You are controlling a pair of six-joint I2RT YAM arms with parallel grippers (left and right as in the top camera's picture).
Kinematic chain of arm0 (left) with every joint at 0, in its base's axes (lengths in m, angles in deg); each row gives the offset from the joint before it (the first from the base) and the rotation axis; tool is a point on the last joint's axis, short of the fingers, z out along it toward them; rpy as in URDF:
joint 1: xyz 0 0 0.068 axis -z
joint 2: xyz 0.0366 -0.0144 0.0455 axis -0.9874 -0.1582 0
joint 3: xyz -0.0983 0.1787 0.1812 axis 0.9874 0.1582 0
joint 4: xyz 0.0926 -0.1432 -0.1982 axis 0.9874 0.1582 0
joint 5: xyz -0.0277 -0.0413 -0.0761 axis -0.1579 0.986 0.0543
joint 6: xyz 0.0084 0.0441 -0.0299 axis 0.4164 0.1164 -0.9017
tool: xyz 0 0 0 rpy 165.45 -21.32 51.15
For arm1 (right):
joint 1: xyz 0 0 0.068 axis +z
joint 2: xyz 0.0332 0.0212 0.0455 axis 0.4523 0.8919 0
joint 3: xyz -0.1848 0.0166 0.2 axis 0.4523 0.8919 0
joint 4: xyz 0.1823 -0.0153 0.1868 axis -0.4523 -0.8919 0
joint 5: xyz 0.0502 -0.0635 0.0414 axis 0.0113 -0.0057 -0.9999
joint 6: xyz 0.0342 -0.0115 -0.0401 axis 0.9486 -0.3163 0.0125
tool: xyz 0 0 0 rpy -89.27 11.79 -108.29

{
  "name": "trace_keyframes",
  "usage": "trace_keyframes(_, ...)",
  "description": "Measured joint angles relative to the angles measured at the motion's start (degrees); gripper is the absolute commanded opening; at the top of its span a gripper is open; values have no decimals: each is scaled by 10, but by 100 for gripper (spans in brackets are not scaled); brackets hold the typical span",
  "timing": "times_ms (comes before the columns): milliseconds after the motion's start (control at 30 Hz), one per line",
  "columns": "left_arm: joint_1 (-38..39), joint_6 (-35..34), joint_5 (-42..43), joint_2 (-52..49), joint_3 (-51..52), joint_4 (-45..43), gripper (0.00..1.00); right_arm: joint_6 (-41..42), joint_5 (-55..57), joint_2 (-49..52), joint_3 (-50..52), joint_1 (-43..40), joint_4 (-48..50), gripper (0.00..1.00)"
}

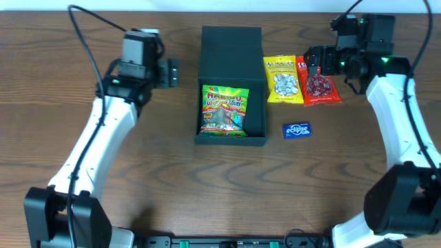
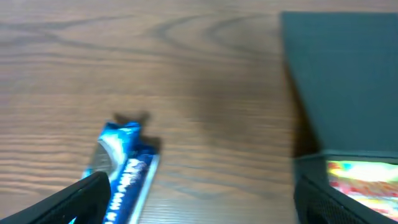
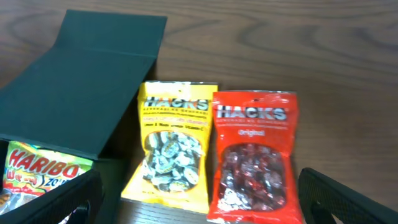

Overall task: Pack container
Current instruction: 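Grasp the Oreo and Dairy Milk packs with the left gripper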

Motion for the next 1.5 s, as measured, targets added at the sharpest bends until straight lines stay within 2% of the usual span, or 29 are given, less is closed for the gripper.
trace_keyframes(267, -70, 79, 4, -98, 0, -12, 95, 0, -4, 4, 0, 8, 2, 99)
trace_keyframes(467, -124, 120, 5, -131, 0, -46, 95, 1, -4, 4, 0, 8, 3, 99)
trace_keyframes(667, -196, 184, 91, -152, 0, -48, 96, 2, -4, 4, 0, 8, 3, 99)
trace_keyframes(867, -203, 225, 134, -180, 0, -58, 100, 2, -4, 4, 0, 8, 6, 99)
trace_keyframes(1100, -203, 231, 147, -213, 0, -55, 100, 6, -4, 4, 0, 8, 23, 99)
trace_keyframes(1233, -203, 227, 151, -214, 0, -55, 96, 18, -4, 12, 0, 8, 46, 97)
trace_keyframes(1500, -203, 199, 151, -214, 0, -55, 95, 40, -3, 113, 0, 37, 92, 91)
